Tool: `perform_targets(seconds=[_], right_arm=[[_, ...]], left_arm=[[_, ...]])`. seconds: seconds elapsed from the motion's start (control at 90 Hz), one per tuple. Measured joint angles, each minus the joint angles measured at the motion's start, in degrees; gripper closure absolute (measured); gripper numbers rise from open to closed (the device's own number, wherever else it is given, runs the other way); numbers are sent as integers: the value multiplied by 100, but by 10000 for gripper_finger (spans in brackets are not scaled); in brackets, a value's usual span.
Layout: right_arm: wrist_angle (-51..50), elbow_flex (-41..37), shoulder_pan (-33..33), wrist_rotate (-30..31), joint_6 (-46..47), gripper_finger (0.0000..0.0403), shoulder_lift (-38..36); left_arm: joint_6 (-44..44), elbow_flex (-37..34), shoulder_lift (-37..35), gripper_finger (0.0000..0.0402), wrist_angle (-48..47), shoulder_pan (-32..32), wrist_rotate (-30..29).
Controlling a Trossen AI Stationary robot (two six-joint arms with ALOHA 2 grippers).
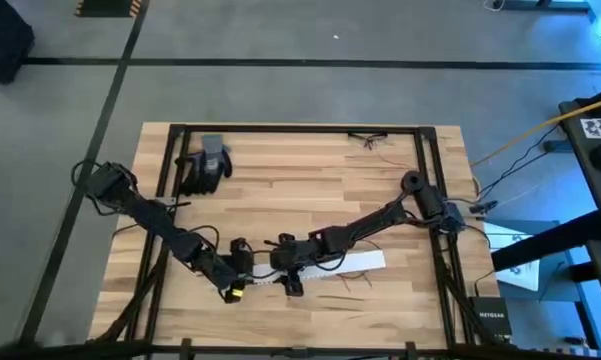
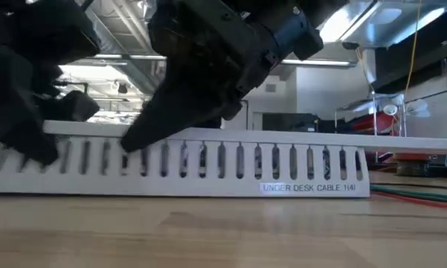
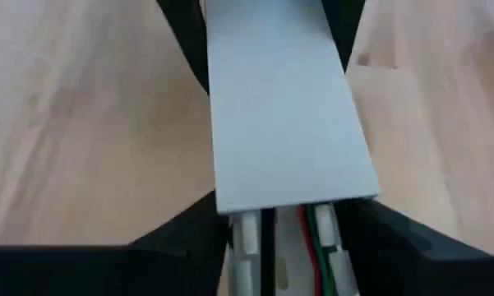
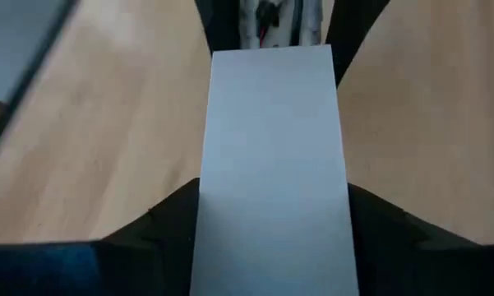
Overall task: Ziptie cables
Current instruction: Close the white cable duct
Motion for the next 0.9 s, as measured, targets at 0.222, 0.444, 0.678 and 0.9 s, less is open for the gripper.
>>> perform_targets(seconds=[0.222, 0.444, 0.678, 0.9], right_arm=[[-141, 15, -2, 8, 15, 173, 26], [-215, 41, -20, 116, 4, 173, 26], [-417, 57, -33, 133, -18, 173, 20], [-463, 57, -28, 122, -34, 173, 15]], left_arm=[[192, 0, 22, 176, 87, 35, 103], [143, 124, -221, 121, -464, 131, 378], [-381, 738, -1035, 120, -2514, -39, 353], [-1278, 659, -1039, 121, -3243, -543, 190]])
